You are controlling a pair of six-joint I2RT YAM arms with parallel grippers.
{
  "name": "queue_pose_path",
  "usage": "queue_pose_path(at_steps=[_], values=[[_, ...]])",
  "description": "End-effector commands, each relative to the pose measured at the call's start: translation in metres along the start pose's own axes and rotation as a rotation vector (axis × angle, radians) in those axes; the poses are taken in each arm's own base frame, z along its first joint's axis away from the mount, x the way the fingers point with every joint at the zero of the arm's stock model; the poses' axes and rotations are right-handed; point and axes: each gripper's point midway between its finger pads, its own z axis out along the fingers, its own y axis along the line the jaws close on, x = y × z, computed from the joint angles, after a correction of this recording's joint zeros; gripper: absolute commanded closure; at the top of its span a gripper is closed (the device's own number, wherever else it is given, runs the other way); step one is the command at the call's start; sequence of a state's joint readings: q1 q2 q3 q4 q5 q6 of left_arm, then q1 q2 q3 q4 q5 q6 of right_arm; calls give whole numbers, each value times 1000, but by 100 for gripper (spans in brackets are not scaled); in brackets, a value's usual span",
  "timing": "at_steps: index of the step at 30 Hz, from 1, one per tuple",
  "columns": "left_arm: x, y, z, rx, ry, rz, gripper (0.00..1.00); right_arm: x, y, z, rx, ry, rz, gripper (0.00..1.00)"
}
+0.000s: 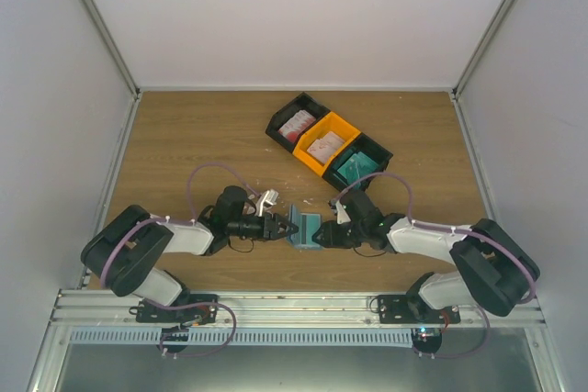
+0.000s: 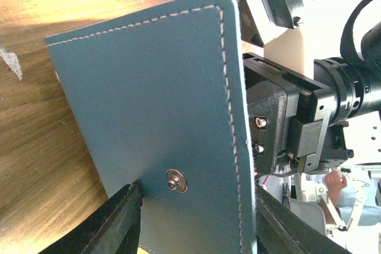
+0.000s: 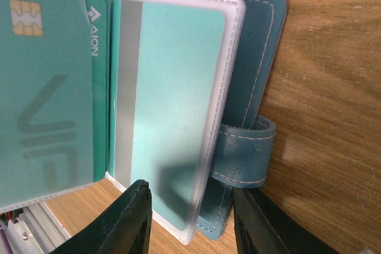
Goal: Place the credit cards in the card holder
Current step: Close the card holder at the center of the board.
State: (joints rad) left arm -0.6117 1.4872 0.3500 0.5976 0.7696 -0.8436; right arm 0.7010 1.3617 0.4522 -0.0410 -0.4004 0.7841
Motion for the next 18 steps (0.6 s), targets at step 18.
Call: queue_pose_path(at_steps=[18], values=[[3, -44, 13, 178, 60, 164, 38, -18, -7, 10, 65, -32, -35, 60]])
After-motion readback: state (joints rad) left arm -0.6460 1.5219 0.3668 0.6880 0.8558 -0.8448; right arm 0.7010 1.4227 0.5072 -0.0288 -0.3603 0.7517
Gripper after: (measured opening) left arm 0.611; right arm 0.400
